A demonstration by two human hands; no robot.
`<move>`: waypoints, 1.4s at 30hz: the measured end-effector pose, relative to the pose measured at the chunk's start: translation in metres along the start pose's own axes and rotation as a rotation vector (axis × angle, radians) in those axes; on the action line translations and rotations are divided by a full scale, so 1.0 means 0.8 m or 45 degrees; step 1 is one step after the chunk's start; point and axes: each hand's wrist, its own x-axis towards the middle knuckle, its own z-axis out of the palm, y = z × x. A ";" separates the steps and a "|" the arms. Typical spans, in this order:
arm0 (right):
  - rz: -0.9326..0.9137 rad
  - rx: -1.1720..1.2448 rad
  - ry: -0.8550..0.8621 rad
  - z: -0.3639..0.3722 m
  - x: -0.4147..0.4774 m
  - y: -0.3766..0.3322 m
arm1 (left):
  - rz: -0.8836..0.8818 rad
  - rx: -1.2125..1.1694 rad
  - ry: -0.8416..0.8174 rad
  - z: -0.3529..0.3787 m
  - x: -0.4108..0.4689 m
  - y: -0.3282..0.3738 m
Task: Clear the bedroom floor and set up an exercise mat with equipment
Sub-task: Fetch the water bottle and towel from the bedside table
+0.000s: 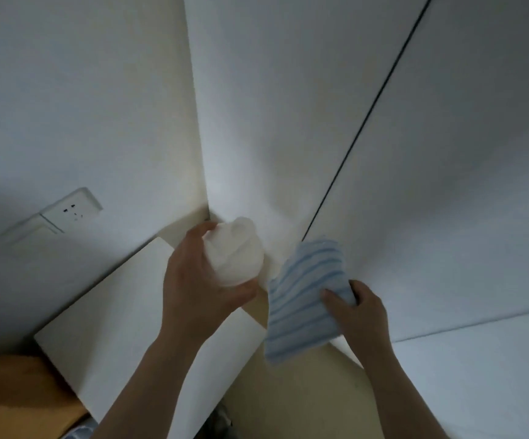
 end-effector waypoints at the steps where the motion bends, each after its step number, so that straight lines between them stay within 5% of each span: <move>1: 0.024 0.029 0.039 -0.024 -0.005 0.007 | 0.042 -0.021 -0.034 0.012 -0.001 0.019; 19: 0.427 0.427 0.955 -0.376 -0.186 0.201 | 0.660 -0.223 -0.782 0.267 -0.197 0.324; 42: 0.974 0.572 2.050 -0.547 -0.402 0.348 | 1.419 -0.494 -1.844 0.518 -0.462 0.561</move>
